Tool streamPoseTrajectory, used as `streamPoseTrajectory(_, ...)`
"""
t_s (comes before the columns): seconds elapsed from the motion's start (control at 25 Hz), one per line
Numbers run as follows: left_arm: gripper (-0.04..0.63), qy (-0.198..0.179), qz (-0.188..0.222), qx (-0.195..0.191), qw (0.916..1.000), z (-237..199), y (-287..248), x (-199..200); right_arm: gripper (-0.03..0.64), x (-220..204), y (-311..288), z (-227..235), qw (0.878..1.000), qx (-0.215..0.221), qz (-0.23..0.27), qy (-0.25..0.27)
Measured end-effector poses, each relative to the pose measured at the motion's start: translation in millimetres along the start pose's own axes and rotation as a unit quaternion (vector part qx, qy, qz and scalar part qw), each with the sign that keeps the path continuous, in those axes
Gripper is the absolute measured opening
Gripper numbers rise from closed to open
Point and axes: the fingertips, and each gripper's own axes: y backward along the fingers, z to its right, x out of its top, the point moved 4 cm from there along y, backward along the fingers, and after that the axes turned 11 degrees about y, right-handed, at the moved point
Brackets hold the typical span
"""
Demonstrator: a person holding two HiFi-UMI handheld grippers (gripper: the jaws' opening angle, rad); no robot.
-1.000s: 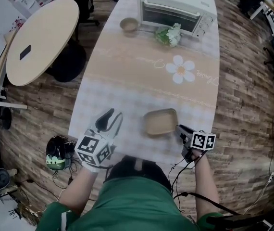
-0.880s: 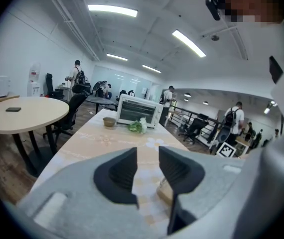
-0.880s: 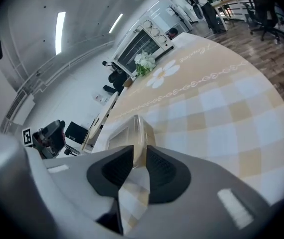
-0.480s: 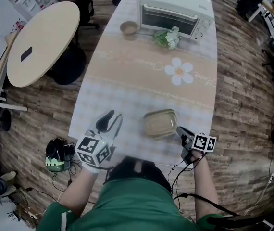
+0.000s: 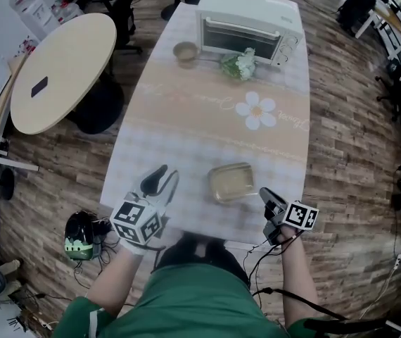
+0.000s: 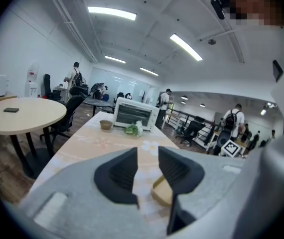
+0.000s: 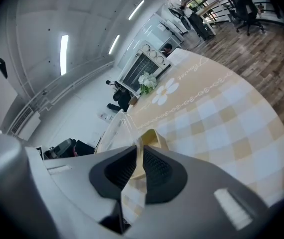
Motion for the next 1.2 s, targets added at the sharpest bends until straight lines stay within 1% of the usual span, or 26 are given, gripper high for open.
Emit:
streamPoseTrajectory(0.32,0.127,-0.005,0.008,-0.003,1.0,9,15,1,0.04,22,33,-44,0.997,-0.013,0.063,0.044)
streamPoseTrajectory(0.64,0.127,-0.008,0.019,-0.007,0.9998,20,29,12,0.04,42,59,-88,0.991,0.0,0.121,0.057)
streamPoseTrajectory(0.96,0.124,-0.014,0.035,-0.012,0.9992,30,33,24,0.04,70,95,-125,0.976,-0.018,0.192,0.103)
streamPoseTrajectory(1.04,0.121,-0.015,0.038,-0.013,0.9991,33,34,29,0.04,76,104,-133,0.97,-0.02,0.209,0.119)
streamPoseTrajectory(1.2,0.117,-0.018,0.044,-0.017,0.9987,38,33,37,0.04,86,122,-147,0.958,-0.038,0.236,0.159)
